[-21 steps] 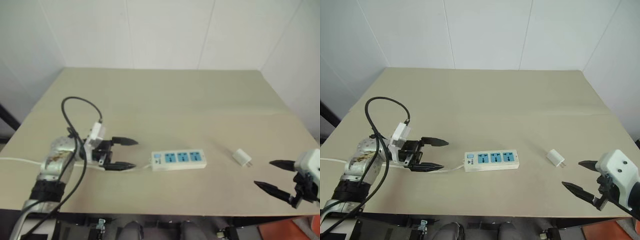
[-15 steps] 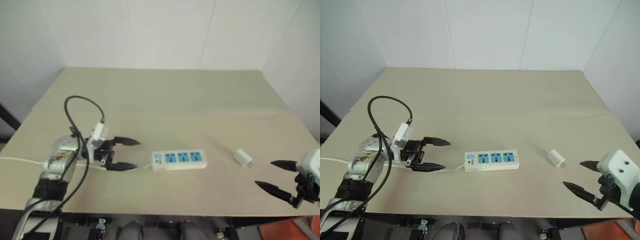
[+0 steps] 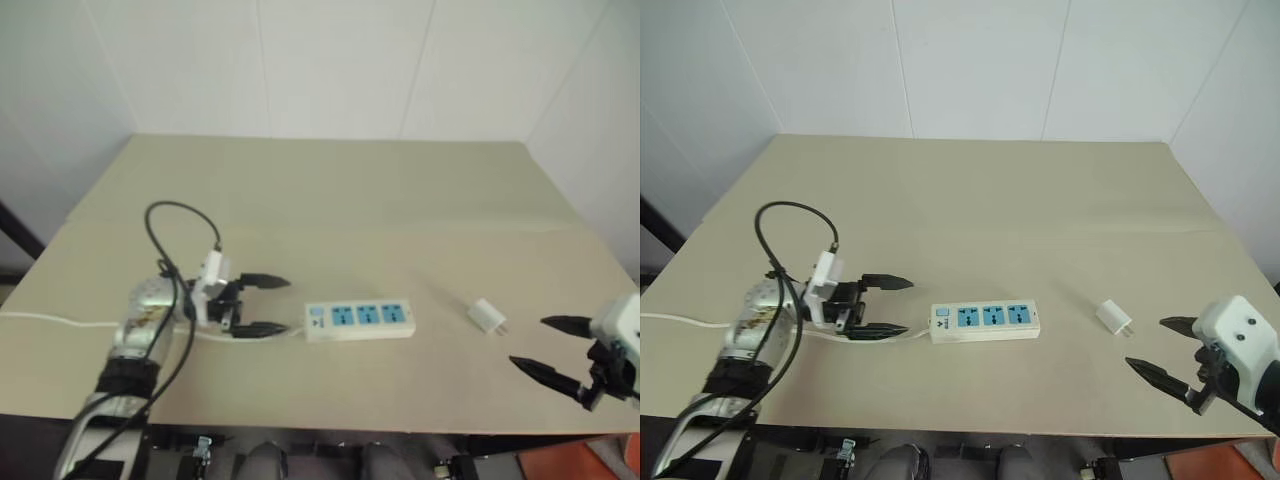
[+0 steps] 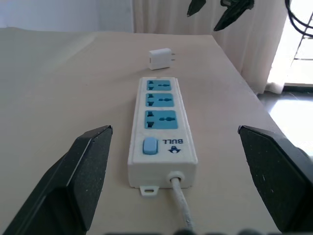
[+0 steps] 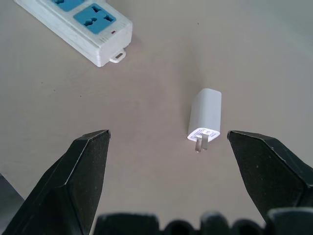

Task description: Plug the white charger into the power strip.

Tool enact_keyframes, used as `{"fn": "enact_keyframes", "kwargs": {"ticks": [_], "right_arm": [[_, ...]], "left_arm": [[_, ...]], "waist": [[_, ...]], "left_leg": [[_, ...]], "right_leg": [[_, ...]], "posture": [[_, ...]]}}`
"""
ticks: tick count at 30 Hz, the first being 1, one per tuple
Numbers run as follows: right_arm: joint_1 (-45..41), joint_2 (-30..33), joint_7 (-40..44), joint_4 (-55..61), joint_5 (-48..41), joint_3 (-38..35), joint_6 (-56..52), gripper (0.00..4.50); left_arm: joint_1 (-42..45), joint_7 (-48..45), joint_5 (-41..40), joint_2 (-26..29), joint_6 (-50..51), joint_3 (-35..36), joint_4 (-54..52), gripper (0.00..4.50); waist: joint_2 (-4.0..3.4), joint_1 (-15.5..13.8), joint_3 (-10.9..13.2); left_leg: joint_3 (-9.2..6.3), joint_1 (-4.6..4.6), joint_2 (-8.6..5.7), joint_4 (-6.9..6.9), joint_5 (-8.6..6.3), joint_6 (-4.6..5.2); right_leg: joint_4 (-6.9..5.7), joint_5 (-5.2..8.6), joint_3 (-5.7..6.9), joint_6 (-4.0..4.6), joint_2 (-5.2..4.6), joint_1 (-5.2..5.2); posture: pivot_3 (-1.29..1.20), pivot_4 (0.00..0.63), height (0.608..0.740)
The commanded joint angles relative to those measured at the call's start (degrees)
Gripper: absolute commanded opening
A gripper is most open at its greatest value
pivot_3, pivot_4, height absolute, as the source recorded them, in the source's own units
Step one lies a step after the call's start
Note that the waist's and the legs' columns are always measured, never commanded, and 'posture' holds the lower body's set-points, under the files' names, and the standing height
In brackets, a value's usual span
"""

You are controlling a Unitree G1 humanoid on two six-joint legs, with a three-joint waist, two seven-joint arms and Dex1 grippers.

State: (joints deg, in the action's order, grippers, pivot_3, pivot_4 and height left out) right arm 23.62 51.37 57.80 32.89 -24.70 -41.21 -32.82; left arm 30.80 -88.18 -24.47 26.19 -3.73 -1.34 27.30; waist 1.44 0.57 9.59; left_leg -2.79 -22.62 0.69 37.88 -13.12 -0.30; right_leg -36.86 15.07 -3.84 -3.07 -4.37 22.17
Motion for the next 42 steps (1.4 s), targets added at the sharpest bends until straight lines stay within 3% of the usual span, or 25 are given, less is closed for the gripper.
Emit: {"fn": "enact_keyframes", "kwargs": {"ticks": [1, 12, 18, 25, 42], "right_arm": [[-1.2, 0.54, -1.31, 1.57, 0.07, -0.63, 0.42, 4.5], [0.73, -0.83, -3.79, 5.69, 0.05, -1.97, -1.33, 4.5], [1.7, -1.48, -4.67, 7.13, -0.04, -2.59, -1.71, 4.5], [0.58, -1.83, -5.59, 7.54, -1.31, -2.8, -2.0, 4.5], [-0.25, -1.99, -8.37, 8.89, -1.32, -0.84, -2.59, 4.5]], "left_arm": [[4.18, -1.16, -0.31, -3.62, -4.09, 0.74, 5.88, 4.47], [9.0, -4.32, 1.19, -5.88, -11.99, -5.46, 21.6, 4.47], [10.49, -4.32, 2.97, -8.22, -16.37, -4.59, 27.21, 4.47], [11.62, -3.69, 5.04, -11.44, -20.1, -2.41, 30.32, 4.47], [11.72, -0.62, 11.56, -12.17, -26.04, -1.07, 35.47, 4.47]], "waist": [[0.01, 0.06, 0.01], [0.0, 0.26, 0.0], [0.0, 0.08, 0.0], [0.01, 0.22, 0.01], [-0.03, 0.2, -0.03]], "left_leg": [[0.0, -0.03, -0.01, 0.0, 0.0, 0.0], [-0.02, -0.02, -0.01, 0.0, 0.0, 0.0], [-0.02, -0.04, -0.03, 0.0, 0.0, 0.0], [-0.02, -0.04, -0.03, 0.0, 0.0, 0.0], [-0.03, 0.0, -0.03, 0.0, 0.0, 0.0]], "right_leg": [[0.02, 0.0, 0.0, 0.0, 0.0, 0.01], [-0.02, 0.0, -0.01, -0.01, 0.02, 0.03], [0.0, 0.0, 0.0, -0.01, 0.0, 0.03], [0.01, 0.0, 0.0, -0.02, 0.0, 0.03], [-0.02, 0.0, 0.0, -0.02, 0.01, 0.01]], "posture": [[0.0, 0.15, 0.74], [0.0, 0.15, 0.74], [0.0, 0.15, 0.74], [0.0, 0.15, 0.74], [0.0, 0.15, 0.74]]}}
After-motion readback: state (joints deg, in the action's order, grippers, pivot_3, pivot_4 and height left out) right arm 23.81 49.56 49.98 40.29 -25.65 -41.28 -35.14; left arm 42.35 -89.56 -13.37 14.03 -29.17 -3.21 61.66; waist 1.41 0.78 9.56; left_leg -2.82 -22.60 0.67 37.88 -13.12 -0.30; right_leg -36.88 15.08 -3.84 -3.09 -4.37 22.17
